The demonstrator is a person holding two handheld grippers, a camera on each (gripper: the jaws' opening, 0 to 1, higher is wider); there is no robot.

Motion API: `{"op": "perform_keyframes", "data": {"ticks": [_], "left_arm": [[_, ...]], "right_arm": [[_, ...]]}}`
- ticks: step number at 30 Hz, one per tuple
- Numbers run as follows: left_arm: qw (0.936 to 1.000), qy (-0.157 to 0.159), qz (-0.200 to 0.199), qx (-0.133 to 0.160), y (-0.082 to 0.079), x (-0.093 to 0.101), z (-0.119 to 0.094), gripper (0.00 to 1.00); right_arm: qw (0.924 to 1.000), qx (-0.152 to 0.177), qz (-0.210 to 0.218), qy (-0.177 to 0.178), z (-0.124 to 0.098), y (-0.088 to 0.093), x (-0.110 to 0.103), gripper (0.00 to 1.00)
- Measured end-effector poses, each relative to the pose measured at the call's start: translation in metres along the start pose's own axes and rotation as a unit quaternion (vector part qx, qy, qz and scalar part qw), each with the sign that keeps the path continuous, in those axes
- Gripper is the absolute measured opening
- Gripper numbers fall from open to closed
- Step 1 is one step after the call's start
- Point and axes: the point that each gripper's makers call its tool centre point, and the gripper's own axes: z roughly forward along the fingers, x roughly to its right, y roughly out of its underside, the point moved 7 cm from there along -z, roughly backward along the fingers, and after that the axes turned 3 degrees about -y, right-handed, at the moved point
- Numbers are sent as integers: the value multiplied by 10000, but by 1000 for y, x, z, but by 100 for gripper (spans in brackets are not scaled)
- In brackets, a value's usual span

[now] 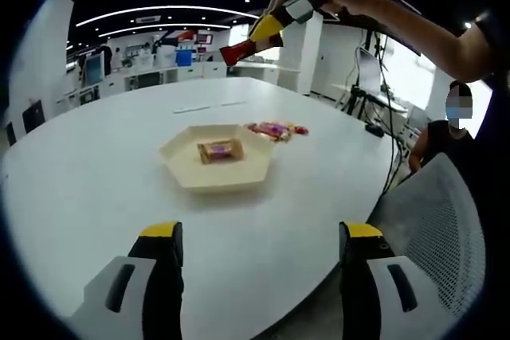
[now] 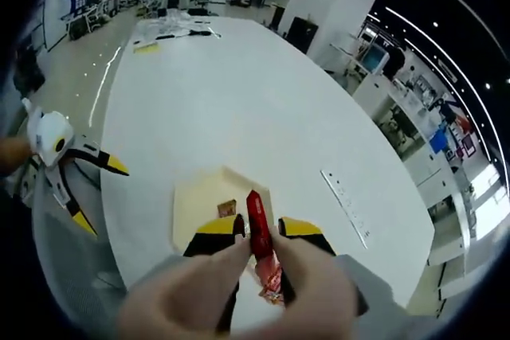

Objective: Place the target food into the container with the food tongs after gripping and lifting it, then release it inside without dropping or visibly crushing the food.

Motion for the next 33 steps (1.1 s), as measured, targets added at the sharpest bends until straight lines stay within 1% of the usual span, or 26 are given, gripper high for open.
{"op": "perform_keyframes", "data": {"ticks": [5,8,9,10,11,12,13,15,33], "left_arm": [[10000,-12,-23,27,-1,-1,0,78],[10000,-19,-27,29,-1,-1,0,78],[10000,-20,-28,27,-1,-1,0,78],[10000,-20,-29,28,-1,-1,-1,78],[10000,-24,-31,29,-1,0,-1,78],[10000,-27,-33,31,0,-1,-1,78],[10000,-27,-36,32,0,-1,-1,78],[10000,-26,-34,25,0,-1,-1,78],[10000,-25,-12,-35,1,0,0,78]], "right_arm": [[9998,125,-112,-62,2,-15,-5,18],[9997,188,-145,-87,3,-21,-6,19],[9995,256,-126,-109,4,-23,-6,23],[9987,451,24,-245,4,-27,-8,26],[9965,649,188,-499,3,-31,-11,26],[9966,676,211,-415,1,-32,-8,27],[9970,708,79,-311,0,-33,-6,26],[9982,523,49,-294,1,-31,-7,26],[9988,406,179,-222,0,-15,-3,26]]}}
